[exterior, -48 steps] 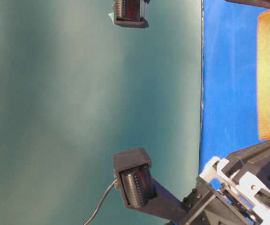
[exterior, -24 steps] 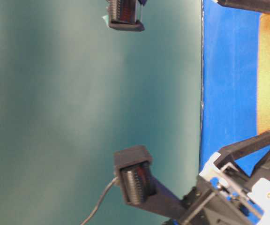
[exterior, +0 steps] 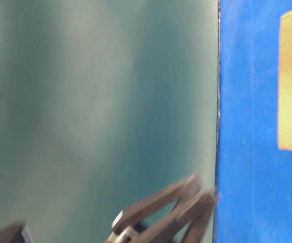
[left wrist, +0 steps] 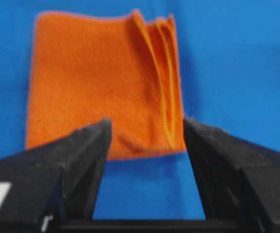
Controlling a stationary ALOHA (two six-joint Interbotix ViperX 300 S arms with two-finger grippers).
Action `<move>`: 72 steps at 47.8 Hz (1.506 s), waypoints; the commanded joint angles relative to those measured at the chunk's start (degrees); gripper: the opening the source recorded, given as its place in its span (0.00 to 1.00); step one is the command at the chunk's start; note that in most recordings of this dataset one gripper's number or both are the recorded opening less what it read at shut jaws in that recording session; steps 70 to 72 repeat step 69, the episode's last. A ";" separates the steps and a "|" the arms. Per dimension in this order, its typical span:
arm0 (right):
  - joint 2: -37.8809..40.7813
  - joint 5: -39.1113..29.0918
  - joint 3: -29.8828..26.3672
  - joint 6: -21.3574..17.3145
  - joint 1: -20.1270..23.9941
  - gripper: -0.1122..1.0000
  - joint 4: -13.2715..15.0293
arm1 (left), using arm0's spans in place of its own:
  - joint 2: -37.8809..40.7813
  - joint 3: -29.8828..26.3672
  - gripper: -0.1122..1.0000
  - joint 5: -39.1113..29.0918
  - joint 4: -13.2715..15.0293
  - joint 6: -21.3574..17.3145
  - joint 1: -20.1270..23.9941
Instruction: Fold the orange towel.
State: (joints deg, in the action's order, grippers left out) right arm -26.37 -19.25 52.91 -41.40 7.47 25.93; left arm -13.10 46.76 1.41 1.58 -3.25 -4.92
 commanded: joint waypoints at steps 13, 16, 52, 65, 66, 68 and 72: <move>-21.36 -0.88 6.24 0.09 0.00 0.61 4.57 | -19.78 11.60 0.58 4.48 0.09 -0.18 -0.26; -24.43 -1.14 7.56 0.00 -0.09 0.61 5.54 | -23.55 13.62 0.58 4.66 0.09 -0.18 -0.18; -40.43 9.58 23.55 -0.26 -7.12 0.61 8.53 | -52.47 32.43 0.58 4.48 0.00 0.44 4.75; -40.34 9.76 23.55 -0.26 -7.56 0.61 8.44 | -52.29 32.52 0.58 4.39 0.00 0.53 4.83; -40.34 9.84 23.55 -0.26 -7.65 0.61 8.44 | -52.29 32.52 0.58 4.39 0.00 0.53 4.75; -40.25 9.84 23.55 -0.26 -7.56 0.61 8.44 | -52.38 32.52 0.58 4.39 0.09 0.53 4.75; -40.34 9.84 23.55 -0.26 -7.65 0.61 8.44 | -52.29 32.52 0.58 4.39 0.00 0.53 4.83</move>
